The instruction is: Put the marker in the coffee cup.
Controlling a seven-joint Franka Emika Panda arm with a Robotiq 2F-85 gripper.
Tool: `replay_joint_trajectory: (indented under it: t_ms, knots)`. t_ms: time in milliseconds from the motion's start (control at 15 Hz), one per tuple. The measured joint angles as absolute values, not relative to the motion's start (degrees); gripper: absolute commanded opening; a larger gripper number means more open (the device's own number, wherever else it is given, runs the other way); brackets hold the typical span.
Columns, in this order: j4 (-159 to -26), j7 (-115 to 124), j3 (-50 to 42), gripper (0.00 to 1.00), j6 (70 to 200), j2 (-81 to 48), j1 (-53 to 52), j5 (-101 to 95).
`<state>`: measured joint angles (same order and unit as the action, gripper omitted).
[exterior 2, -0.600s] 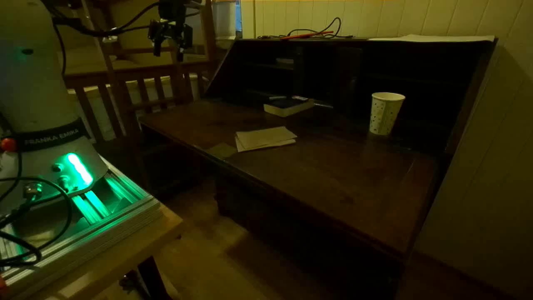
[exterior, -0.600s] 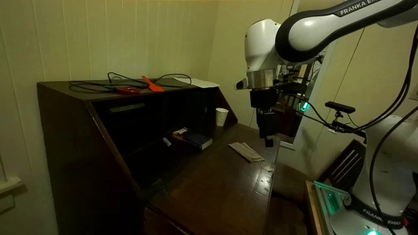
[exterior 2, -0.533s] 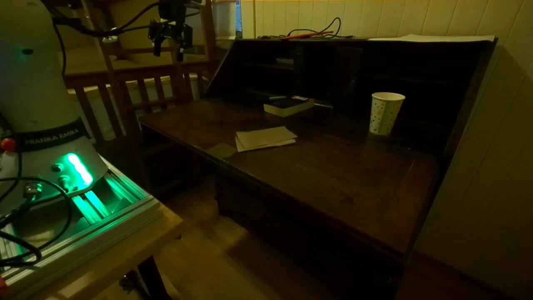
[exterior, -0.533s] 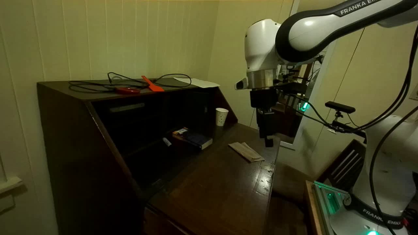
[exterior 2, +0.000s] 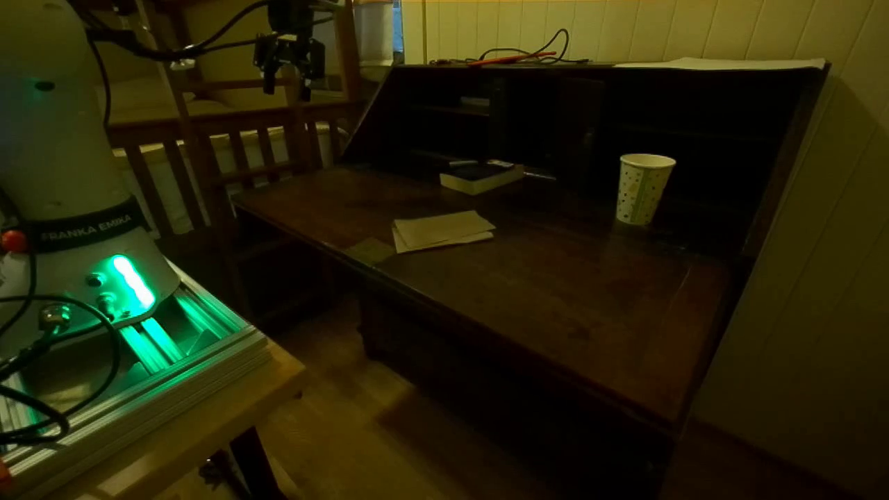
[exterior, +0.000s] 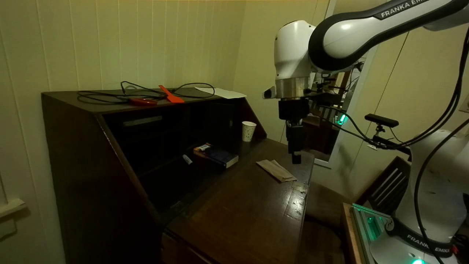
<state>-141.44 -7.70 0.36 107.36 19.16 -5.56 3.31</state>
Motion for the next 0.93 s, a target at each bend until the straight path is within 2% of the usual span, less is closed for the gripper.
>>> replay_joint_trajectory:
  t_ms: [533, 933]
  knots:
    - [-132.3, 13.6, 2.6, 1.0, 127.9, 7.0, -1.7, -5.8]
    - [-125.1, 28.3, 2.2, 1.0, 132.5, -2.1, 0.3, -14.8]
